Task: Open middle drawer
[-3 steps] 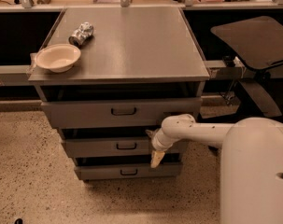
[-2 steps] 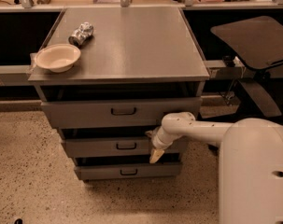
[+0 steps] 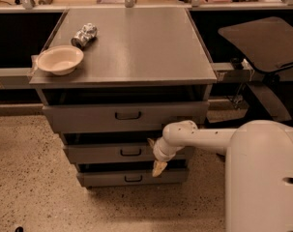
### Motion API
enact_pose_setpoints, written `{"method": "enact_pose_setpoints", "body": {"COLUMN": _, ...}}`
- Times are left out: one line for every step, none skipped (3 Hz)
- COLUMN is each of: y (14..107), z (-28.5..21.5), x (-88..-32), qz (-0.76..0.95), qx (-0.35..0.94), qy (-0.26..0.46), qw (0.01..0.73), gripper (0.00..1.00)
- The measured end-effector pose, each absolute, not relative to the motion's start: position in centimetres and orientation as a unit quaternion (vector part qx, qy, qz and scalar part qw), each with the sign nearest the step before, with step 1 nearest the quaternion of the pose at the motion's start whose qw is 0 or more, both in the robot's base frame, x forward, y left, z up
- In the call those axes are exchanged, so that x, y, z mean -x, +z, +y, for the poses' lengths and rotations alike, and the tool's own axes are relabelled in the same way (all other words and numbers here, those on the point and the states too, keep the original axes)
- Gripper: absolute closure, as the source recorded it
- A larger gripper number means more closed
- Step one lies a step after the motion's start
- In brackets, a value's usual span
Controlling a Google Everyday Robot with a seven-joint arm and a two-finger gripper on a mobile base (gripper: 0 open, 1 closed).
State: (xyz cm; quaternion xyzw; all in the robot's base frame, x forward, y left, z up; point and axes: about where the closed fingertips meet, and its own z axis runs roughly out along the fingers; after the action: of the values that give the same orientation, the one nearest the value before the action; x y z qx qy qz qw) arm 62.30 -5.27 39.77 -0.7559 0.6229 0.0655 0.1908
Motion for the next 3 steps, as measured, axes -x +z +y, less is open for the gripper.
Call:
{"method": "enact_pose_setpoints", "body": {"y": 40.09, "z": -5.25, "x": -62.41, "qz": 0.623, "qx": 0.756, "qy": 0.065, "qw": 0.191, "gripper": 0.24}}
{"method": "enact_pose_setpoints", "body": {"y": 40.53, "z": -5.24, "x": -62.52, "qz": 0.623, "qx": 0.756, "qy": 0.065, "qw": 0.191, "gripper": 0.21}}
{"method": "enact_pose_setpoints", "body": {"y": 40.56, "z": -5.24, "x": -62.52, "qz": 0.623, "qx": 0.756, "qy": 0.065, "qw": 0.191, "gripper": 0.05}}
